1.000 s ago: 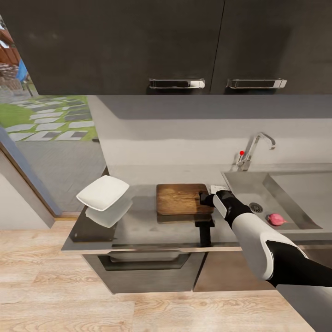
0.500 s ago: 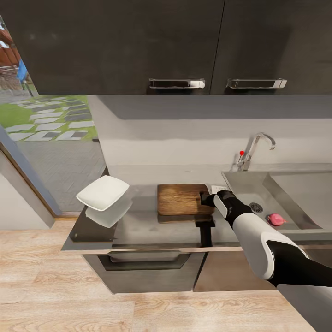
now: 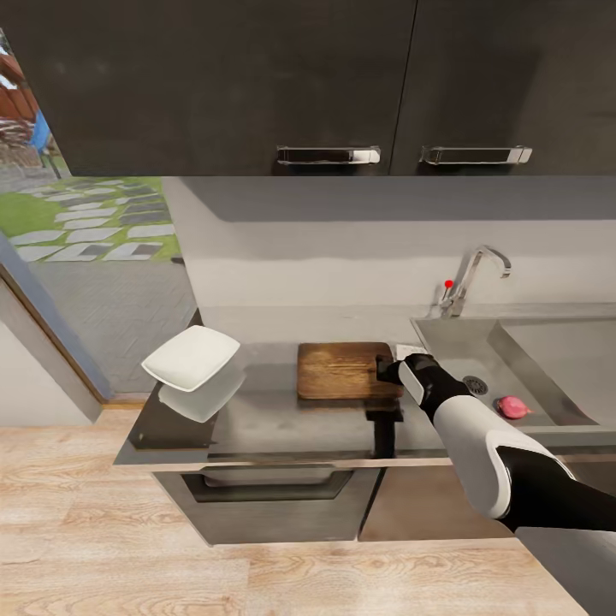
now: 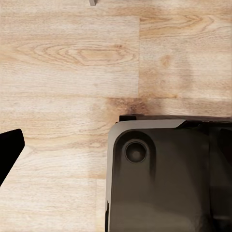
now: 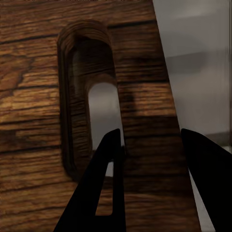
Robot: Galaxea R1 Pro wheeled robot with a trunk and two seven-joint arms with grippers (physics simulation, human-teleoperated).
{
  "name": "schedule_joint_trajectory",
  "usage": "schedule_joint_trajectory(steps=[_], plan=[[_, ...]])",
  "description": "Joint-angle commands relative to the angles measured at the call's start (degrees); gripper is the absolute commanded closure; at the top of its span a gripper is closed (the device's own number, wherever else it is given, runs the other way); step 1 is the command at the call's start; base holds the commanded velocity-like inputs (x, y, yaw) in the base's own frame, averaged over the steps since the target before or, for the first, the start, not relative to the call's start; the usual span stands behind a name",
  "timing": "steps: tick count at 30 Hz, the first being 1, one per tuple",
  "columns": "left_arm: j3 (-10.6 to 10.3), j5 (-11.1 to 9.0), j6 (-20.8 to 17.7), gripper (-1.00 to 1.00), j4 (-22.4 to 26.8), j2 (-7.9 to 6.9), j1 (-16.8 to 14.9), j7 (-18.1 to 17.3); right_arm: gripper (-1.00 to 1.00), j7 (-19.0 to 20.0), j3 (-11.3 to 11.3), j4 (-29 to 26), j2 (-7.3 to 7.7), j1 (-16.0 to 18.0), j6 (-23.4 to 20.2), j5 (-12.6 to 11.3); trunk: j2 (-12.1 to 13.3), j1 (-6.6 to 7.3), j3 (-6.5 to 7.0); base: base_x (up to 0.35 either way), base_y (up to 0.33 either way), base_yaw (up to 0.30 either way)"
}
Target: In the kitchen, take the Vidalia onion out of the sink, dice it on the chopping board with the paring knife, put the diced onion into the bowl on the countertop, then place both the paring knife and the chopping board into the sink.
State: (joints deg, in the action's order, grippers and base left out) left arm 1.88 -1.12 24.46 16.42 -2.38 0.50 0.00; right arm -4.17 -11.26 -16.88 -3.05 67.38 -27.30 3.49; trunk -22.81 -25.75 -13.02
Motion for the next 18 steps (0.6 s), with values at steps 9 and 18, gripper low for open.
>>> schedule_joint_trajectory(steps=[9, 18], plan=[[0.1, -0.1, 0.1, -1.0, 0.1, 0.01, 0.0, 0.0, 1.0, -0.6, -0.3, -0.1, -0.08, 0.0, -0.3, 0.2, -0.1, -0.03, -0.1, 0.0, 0.0, 0.0], [0.1, -0.1, 0.1, -1.0, 0.1, 0.01, 0.0, 0.0, 1.0, -0.6, -0.3, -0.1, -0.11, 0.0, -0.3, 0.2, -0.1, -0.03, -0.1, 0.0, 0.0, 0.0]])
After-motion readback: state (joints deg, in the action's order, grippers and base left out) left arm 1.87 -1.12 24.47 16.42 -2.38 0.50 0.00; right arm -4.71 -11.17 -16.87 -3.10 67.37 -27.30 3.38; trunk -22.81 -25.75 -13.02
